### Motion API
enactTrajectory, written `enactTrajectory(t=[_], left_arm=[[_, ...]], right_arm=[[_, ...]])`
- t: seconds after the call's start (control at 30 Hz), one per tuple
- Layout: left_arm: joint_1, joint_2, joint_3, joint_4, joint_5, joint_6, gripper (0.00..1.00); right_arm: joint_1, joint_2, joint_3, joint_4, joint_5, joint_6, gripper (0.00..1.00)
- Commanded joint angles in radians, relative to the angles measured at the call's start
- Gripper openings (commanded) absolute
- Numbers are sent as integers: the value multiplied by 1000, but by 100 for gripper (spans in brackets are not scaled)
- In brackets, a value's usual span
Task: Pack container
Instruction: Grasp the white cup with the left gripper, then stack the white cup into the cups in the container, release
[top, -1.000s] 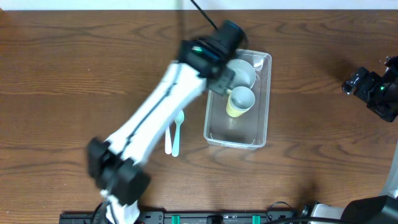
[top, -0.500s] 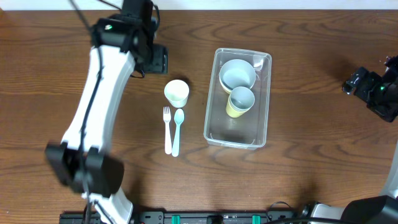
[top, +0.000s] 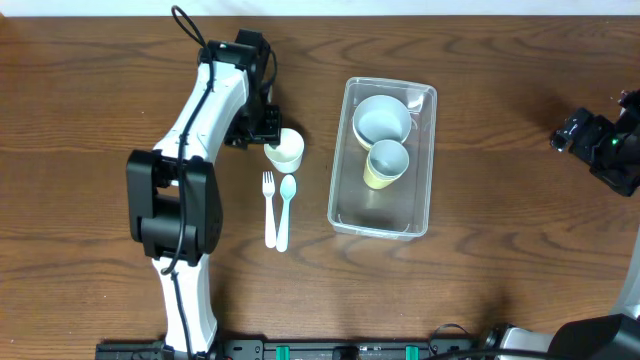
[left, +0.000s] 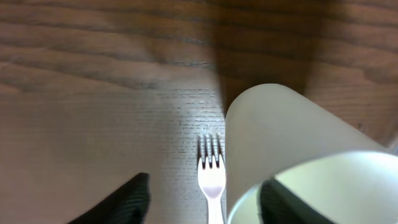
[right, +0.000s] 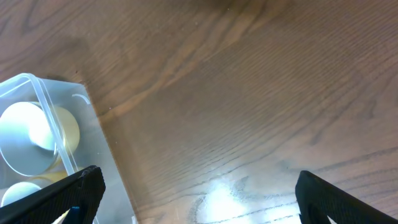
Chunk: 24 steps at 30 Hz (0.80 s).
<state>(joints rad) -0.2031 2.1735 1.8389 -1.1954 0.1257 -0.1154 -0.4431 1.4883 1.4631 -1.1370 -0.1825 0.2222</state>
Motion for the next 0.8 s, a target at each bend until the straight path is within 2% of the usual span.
enactTrajectory(t=[0.0, 0.17, 0.27, 0.3, 0.57, 0.77], left_arm=[[1, 27, 8, 3, 11, -1, 45], [1, 43, 8, 6, 74, 71, 35], [2, 40, 8, -1, 74, 74, 9], [2, 33, 8, -5, 73, 74, 6], [-3, -119, 93, -93, 51, 73, 6], [-152, -355, 129, -127, 47, 128, 6]], right_arm=[[-5, 5, 0, 0, 2, -14, 99], [-5, 5, 0, 0, 3, -14, 99], [-5, 5, 0, 0, 2, -14, 99], [-5, 5, 0, 0, 2, -14, 99], [-5, 5, 0, 0, 3, -14, 99], [-5, 5, 0, 0, 3, -14, 99]])
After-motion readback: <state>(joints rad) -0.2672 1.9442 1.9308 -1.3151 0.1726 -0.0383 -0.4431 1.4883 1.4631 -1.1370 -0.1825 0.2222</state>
